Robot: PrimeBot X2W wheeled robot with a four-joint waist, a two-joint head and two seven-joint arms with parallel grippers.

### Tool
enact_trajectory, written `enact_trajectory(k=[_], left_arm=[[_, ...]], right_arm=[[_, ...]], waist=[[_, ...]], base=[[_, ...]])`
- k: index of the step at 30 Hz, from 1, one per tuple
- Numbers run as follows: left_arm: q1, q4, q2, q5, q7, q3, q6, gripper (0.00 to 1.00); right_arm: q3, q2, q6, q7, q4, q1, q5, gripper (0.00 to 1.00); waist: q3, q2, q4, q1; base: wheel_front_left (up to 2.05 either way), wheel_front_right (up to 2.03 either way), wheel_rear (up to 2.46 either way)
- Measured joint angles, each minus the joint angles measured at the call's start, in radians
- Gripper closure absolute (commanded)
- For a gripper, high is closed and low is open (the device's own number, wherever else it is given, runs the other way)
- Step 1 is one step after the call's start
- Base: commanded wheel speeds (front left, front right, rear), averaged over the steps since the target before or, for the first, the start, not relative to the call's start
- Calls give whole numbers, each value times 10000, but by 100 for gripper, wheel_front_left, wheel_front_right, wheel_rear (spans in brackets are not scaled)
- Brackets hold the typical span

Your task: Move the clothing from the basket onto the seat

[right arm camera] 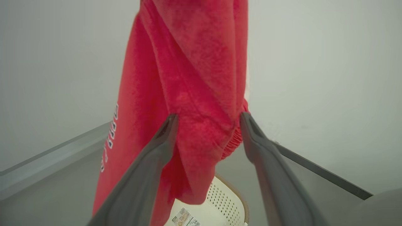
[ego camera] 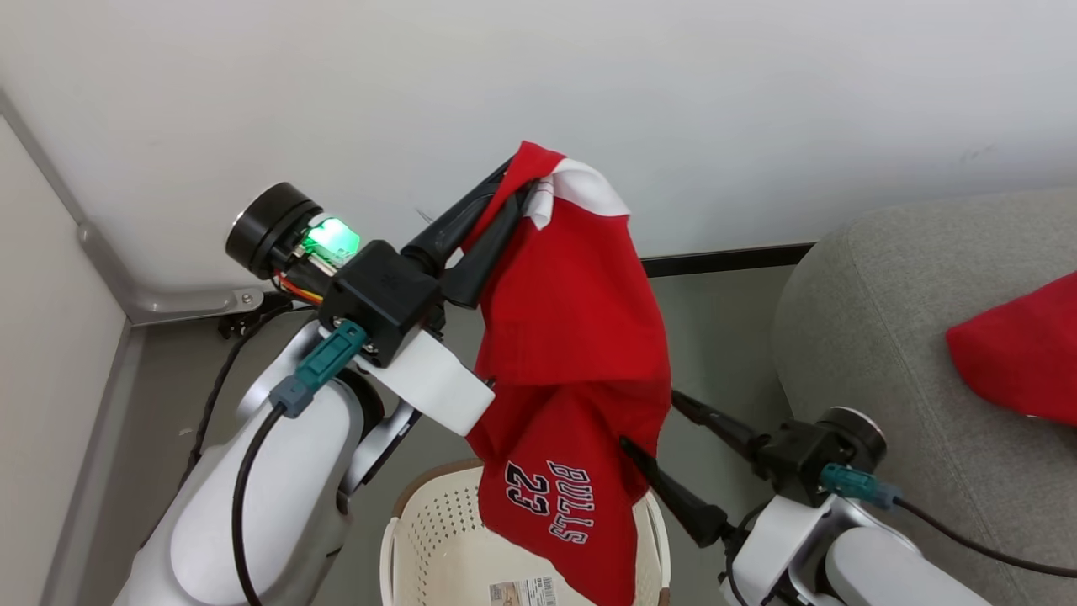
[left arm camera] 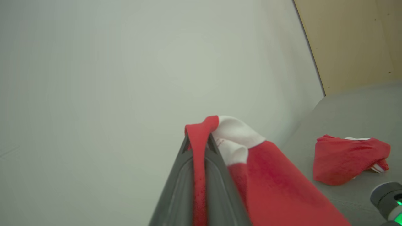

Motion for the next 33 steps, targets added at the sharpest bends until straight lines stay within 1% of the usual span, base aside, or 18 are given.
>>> enact_trajectory(k=[4,5,8,14,19,22,27,33], left_arm=[[-69,-205,-29,-10,111,-150,-75,100],[-70,-278,-25,-12,150,-205,-79,100],[-74,-397,-27,-29,228,-251,-157,100],[-81,-485,-27,-203,332,-322,-165,100],[-81,-556,-13,-274,430,-384,-169,100],[-81,-594,-10,-274,500,-441,-247,100],[-81,-679,-21,-313,516,-529,-251,100],[-81,-780,-50,-384,591,-585,-253,100]], right_arm=[[660,-121,0,84,-161,-124,460,0],[928,-238,0,111,-180,-258,546,0],[1187,-412,0,167,-199,-524,798,0],[1699,-702,0,213,-196,-1068,1074,0],[2236,-779,0,213,-115,-1466,1095,0],[2378,-849,0,211,-6,-1718,1095,0],[2685,-909,0,125,151,-1971,1133,0],[3386,-679,0,-13,207,-2176,1308,0]], waist=[[-23,0,62,1],[-36,0,96,0],[-60,0,152,0],[-96,1,276,1],[-106,0,376,0],[-104,0,434,0],[-98,0,520,1],[-71,0,592,0]], base=[[0,0,0],[0,0,0],[0,0,0],[0,0,0],[0,0,0],[0,0,0],[0,0,0],[0,0,0]])
